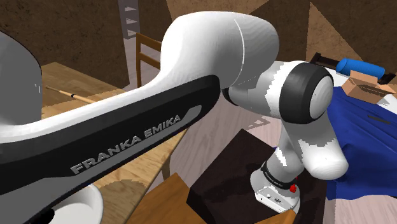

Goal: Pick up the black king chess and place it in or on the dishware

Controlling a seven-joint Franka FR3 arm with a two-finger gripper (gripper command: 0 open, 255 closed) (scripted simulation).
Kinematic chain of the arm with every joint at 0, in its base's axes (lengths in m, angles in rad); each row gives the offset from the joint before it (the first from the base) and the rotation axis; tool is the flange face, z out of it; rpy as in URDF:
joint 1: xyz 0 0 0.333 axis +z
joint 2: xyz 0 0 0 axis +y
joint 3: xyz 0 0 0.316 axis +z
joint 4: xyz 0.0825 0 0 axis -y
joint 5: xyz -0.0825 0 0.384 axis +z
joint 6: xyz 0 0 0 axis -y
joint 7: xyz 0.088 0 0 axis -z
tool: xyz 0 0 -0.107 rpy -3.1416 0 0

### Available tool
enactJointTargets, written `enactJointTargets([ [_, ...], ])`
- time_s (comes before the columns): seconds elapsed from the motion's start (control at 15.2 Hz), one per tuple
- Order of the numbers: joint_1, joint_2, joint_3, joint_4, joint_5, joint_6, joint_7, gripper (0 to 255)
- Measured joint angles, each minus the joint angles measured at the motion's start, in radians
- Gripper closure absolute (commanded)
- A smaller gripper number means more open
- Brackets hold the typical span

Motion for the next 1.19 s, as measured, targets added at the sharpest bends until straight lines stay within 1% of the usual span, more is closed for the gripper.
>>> enactJointTargets([
  [0.53, -0.037, -0.006, 0.002, -0.125, -0.002, 0.105, 0.03, 255],
  [0.92, -0.042, -0.007, 0.002, -0.138, -0.003, 0.116, 0.033, 255],
  [0.99, -0.042, -0.007, 0.002, -0.138, -0.003, 0.116, 0.033, 0],
  [1.19, -0.042, -0.007, 0.002, -0.138, -0.003, 0.116, 0.033, 0],
])
